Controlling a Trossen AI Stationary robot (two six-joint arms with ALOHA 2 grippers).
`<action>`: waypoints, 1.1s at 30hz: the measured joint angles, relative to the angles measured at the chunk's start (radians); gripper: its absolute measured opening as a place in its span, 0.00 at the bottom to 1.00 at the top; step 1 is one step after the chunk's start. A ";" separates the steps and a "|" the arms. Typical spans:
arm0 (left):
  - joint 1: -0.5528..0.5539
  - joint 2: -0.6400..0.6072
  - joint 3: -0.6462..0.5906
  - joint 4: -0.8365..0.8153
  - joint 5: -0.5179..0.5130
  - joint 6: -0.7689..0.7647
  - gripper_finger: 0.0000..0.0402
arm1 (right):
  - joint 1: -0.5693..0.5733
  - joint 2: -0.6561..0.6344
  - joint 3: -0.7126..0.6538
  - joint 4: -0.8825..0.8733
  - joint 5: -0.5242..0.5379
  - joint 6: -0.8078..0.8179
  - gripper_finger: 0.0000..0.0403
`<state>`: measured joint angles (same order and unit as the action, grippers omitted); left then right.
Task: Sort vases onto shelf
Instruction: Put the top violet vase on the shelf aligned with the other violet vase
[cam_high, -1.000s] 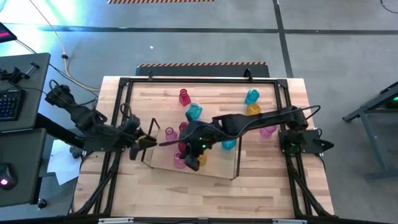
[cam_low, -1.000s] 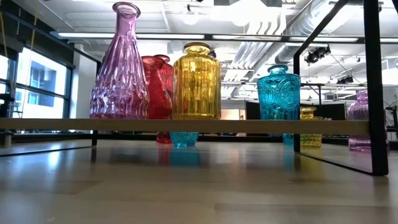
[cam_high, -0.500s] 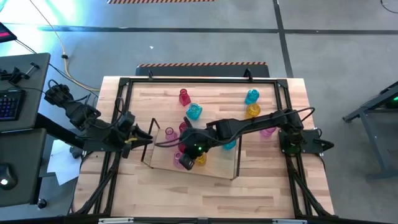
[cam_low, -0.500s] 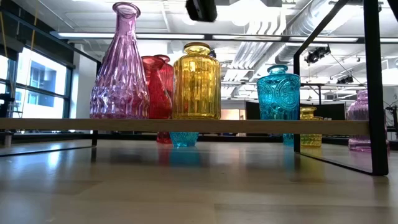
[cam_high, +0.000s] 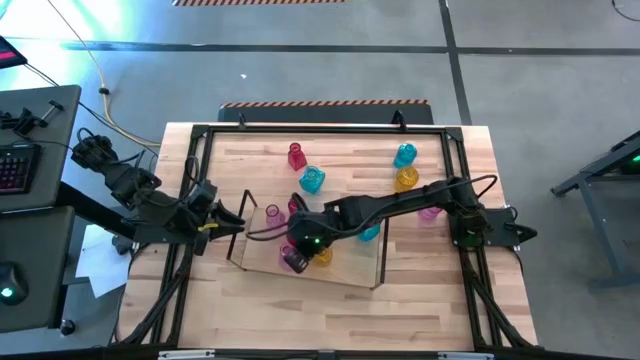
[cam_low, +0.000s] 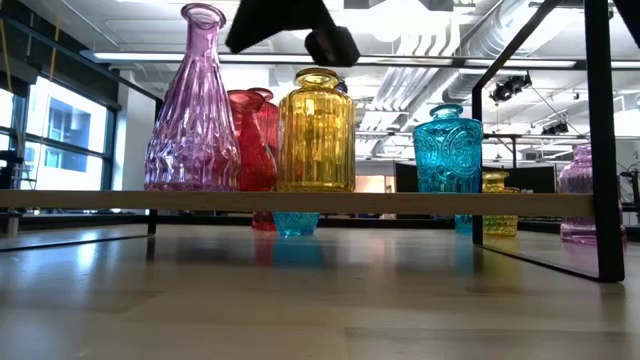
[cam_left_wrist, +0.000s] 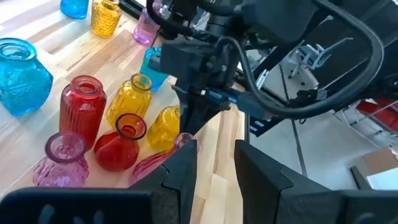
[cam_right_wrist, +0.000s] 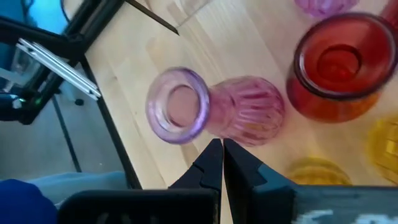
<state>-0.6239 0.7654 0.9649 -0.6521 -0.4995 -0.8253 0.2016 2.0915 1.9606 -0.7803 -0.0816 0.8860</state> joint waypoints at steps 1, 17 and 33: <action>0.000 -0.001 0.000 -0.002 0.000 0.000 0.25 | 0.000 0.002 0.000 0.011 0.000 0.003 0.00; 0.000 -0.014 0.000 0.000 0.025 0.011 0.25 | -0.012 0.007 0.000 0.071 0.003 0.008 0.00; 0.000 -0.014 0.000 0.007 0.026 -0.001 0.25 | -0.012 0.071 0.000 0.191 -0.071 0.031 0.00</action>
<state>-0.6243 0.7519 0.9649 -0.6450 -0.4732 -0.8260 0.1898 2.1625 1.9608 -0.5890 -0.1522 0.9169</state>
